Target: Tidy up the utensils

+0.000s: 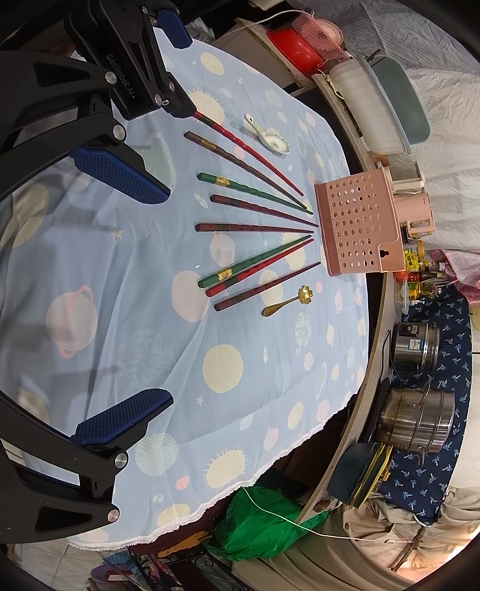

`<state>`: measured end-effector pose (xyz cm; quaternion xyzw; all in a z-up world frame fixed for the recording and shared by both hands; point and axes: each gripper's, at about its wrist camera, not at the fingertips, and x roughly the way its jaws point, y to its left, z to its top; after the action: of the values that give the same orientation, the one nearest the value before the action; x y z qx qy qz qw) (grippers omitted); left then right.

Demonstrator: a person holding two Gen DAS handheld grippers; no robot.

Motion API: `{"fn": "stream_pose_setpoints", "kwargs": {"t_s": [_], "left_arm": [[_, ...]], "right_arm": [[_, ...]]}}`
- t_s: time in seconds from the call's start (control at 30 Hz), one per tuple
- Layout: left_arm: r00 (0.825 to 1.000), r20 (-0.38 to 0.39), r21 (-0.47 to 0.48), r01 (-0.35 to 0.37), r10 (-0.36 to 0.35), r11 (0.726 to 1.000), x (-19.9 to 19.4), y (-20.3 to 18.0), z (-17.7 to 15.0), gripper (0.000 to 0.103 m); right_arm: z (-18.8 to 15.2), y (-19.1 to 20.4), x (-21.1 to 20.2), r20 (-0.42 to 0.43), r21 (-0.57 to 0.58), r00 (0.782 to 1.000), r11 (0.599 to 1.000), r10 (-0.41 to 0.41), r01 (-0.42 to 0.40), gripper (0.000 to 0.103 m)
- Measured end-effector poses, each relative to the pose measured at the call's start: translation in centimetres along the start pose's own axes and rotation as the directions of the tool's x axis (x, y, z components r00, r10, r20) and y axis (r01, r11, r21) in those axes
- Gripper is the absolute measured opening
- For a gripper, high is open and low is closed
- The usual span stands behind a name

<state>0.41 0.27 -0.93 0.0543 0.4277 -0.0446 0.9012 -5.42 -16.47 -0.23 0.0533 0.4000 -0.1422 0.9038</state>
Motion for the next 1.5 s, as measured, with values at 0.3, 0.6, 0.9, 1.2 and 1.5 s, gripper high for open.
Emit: {"fn": "stream_pose_setpoints", "kwargs": {"t_s": [0.3,0.6,0.9,1.2,1.5], "left_arm": [[1.0,-0.018,-0.051,0.0,-0.001,0.999,2.1,2.0,1.6,0.096],[1.0,-0.014,-0.087,-0.023,0.022,0.996,4.9,3.8,4.9,0.096],[0.999,-0.05,-0.131,0.005,-0.012,0.991,8.5,4.9,8.0,0.096],[0.996,-0.079,-0.121,0.042,-0.052,0.992,12.2,4.3,10.1,0.093],[0.987,-0.111,-0.134,0.1,-0.115,0.986,14.0,4.7,10.1,0.075]], "right_arm": [[0.4,-0.2,2.1,-0.029,0.008,1.0,1.0,-0.002,0.002,0.097],[3.7,-1.4,5.4,-0.02,0.022,1.0,1.0,-0.019,0.02,0.096],[6.1,-1.5,8.5,-0.036,0.035,0.999,0.999,-0.014,0.015,0.096],[8.0,-1.0,11.4,-0.049,0.039,0.999,0.999,-0.008,0.01,0.096],[9.2,-0.9,13.4,-0.054,0.034,0.998,0.999,-0.015,0.016,0.096]]}}
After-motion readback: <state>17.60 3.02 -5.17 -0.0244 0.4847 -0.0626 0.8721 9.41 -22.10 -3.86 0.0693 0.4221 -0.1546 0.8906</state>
